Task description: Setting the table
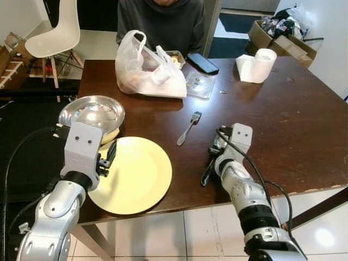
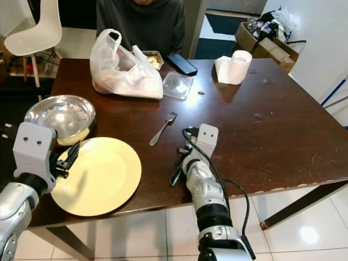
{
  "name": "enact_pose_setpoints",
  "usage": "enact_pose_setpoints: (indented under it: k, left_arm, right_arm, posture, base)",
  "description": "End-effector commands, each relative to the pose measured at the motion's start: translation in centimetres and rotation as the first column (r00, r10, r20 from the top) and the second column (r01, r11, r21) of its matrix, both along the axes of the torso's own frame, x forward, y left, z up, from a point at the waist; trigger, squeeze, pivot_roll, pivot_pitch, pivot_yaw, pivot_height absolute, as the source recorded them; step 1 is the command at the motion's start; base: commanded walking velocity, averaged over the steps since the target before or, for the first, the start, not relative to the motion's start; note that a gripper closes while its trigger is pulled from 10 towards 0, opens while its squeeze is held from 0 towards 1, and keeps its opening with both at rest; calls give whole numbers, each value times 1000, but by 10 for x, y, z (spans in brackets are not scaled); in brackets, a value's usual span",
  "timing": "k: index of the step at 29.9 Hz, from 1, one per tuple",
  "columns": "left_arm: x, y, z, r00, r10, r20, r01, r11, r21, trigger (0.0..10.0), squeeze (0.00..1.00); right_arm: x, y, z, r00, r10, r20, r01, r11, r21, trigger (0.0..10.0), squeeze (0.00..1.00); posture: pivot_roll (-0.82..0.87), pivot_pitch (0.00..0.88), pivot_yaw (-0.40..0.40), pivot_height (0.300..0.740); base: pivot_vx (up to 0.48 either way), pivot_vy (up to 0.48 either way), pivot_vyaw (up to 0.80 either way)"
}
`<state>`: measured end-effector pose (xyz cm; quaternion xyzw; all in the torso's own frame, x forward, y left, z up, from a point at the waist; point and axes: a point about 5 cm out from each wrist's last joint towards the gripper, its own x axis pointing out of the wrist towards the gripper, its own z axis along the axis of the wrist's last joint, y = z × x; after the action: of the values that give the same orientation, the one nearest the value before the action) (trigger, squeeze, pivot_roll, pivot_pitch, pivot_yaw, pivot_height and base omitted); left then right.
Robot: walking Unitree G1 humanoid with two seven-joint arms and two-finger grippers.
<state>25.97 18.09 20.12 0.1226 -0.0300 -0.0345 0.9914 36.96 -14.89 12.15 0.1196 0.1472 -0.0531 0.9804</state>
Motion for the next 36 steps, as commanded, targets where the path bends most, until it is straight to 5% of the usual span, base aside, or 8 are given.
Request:
enact_pose_setpoints:
  k: [1,14,16,17,22,26,27,36]
  left_arm:
    - [0,-1,-1,1000,-10,-8,10,1000,-1,10000,0]
    - [2,-2,-1,1000,-14,-9,14,1000,-3,10000,0]
    - [5,-4,0,1000,-20,-4,20,1000,-6,10000,0]
    - [6,-5,1,1000,-23,-2,23,1000,-7,10000,0]
    - [7,-6,1,1000,-30,-2,30,1000,-8,10000,0]
    - [8,-6,0,999,-33,-3,33,999,-8,10000,0]
    - [8,-7,0,999,-35,-3,35,999,-10,10000,0]
    - [10,-10,-1,999,-42,-1,42,999,-18,10000,0]
  right_arm:
    - [-18,-7,-42,983,-11,-185,10,1000,-5,0,0]
    - [-5,-27,12,959,238,152,-174,923,-342,0,0]
    - [-5,-28,17,937,307,167,-229,901,-369,1490,0]
    - [-6,-29,19,925,341,169,-254,884,-393,10000,0]
    - [-8,-35,25,905,382,188,-269,855,-444,10000,0]
    - [-5,-44,32,941,263,214,-159,900,-407,10000,0]
    - [-3,-46,37,954,193,231,-98,925,-368,10000,1000]
    - [-9,-41,54,964,-41,263,85,984,-157,10000,1000]
  posture:
    - [166,145,30,740]
    - [159,133,43,740]
    - [151,127,49,740]
    - [151,127,49,740]
    - [142,125,56,740]
    - [135,126,56,740]
    - [133,124,55,740]
    - [123,120,53,740]
  base:
    - [0,0,0]
    - [0,0,0]
    - [0,0,0]
    - [0,0,0]
    - [0,0,0]
    - [0,0,0]
    - [0,0,0]
    - [0,0,0]
